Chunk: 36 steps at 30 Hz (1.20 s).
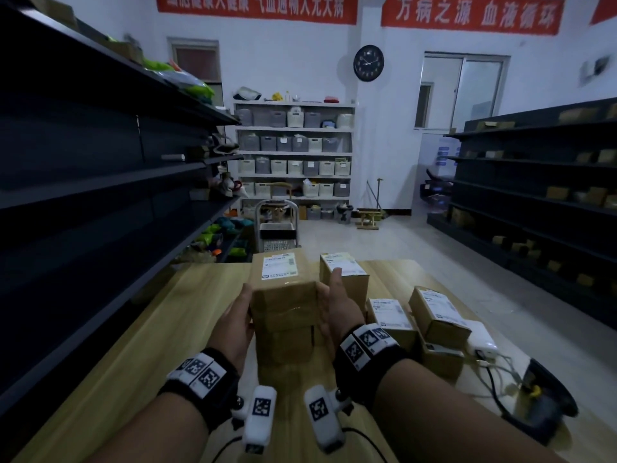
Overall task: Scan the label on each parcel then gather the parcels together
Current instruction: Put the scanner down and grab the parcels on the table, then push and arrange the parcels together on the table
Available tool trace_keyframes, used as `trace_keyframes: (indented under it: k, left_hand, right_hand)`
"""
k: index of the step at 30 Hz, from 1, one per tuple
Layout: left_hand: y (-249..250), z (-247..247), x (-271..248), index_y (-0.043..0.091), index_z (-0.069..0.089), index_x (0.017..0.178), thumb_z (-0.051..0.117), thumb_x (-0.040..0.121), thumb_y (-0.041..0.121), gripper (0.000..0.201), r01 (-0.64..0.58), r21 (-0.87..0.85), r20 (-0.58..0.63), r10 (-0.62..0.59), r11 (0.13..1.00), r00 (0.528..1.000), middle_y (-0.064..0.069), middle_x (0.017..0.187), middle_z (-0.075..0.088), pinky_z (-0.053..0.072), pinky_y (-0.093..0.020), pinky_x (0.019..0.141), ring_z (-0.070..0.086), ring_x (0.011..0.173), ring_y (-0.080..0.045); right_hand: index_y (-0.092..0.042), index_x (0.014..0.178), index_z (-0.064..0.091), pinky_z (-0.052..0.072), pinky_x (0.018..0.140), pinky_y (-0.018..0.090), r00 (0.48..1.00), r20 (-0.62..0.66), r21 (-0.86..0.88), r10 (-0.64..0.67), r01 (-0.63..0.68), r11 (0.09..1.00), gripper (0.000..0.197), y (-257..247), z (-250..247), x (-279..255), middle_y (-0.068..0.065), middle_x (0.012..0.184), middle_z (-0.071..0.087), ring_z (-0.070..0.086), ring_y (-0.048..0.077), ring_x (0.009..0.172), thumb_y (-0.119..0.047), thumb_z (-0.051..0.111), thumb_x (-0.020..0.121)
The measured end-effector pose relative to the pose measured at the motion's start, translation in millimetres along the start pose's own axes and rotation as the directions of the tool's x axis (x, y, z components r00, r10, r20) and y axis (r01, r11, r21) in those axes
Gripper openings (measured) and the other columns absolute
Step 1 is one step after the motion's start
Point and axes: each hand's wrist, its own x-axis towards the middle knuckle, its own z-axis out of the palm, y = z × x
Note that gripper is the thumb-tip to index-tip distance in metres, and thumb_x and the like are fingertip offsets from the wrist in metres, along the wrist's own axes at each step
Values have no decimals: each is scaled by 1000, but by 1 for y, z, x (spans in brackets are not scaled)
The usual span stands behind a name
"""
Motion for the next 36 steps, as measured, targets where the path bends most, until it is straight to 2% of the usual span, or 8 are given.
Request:
trace_keyframes:
  k: [3,7,11,15,23,27,30,36]
  left_hand:
    - [6,-12,-3,31,76,123,55,105,64,43,-38,-57,-37,35,998,999,6,116,85,54,-32,88,77,113,-13]
    - [19,-50,-12,35,78,122,57,103,68,44,-88,-50,-125,81,995,989,6,109,86,57,-37,87,83,99,-17]
    - [25,-108,-18,34,78,129,68,87,81,64,-84,-74,-243,64,994,968,-3,117,85,55,-56,110,79,114,-29]
    - [23,-156,-30,29,77,129,59,101,71,54,-73,-11,-316,66,997,947,0,109,86,59,-42,93,79,112,-25]
    - [6,-228,-22,35,76,123,58,95,79,55,0,57,-366,21,998,930,0,116,84,54,-44,98,75,117,-24]
    - [9,-242,-12,28,73,126,57,100,74,55,62,-7,-359,-60,998,931,-1,114,83,54,-36,81,74,113,-21]
    - [7,-246,-8,26,69,127,55,103,69,51,100,-74,-333,-119,992,935,-2,108,81,54,-34,73,74,103,-19]
    - [-20,-267,8,27,74,134,75,62,95,98,62,-63,-370,-81,996,925,-7,125,83,58,-51,104,77,118,-28]
  right_hand:
    - [-42,100,85,52,109,54,990,86,-37,-115,118,992,78,-7,19,-18,2,108,84,73,31,114,-97,34,80]
    - [-23,138,71,41,120,58,964,114,-69,-240,249,966,126,4,61,-15,14,145,67,58,39,138,-112,34,56]
    - [-49,100,84,45,117,49,970,213,-30,-115,124,992,78,24,108,-20,-7,114,81,68,22,121,-102,37,68]
    - [-7,150,58,34,124,55,953,267,31,-141,138,990,115,50,157,-29,25,158,51,44,46,149,-94,38,77]
    - [8,150,50,31,123,59,966,253,79,-57,38,996,109,84,211,-26,35,158,43,37,53,149,-84,40,91]
    - [-8,135,65,62,87,30,959,282,72,14,-36,997,72,93,219,-18,9,118,77,76,21,105,-68,39,103]
    - [-18,112,66,55,61,16,949,297,126,106,-150,981,48,96,222,-19,-9,86,72,70,-2,70,-60,42,108]
    - [-11,149,56,42,107,32,934,317,186,167,-234,954,77,103,230,-17,-3,127,70,64,11,101,-70,50,99]
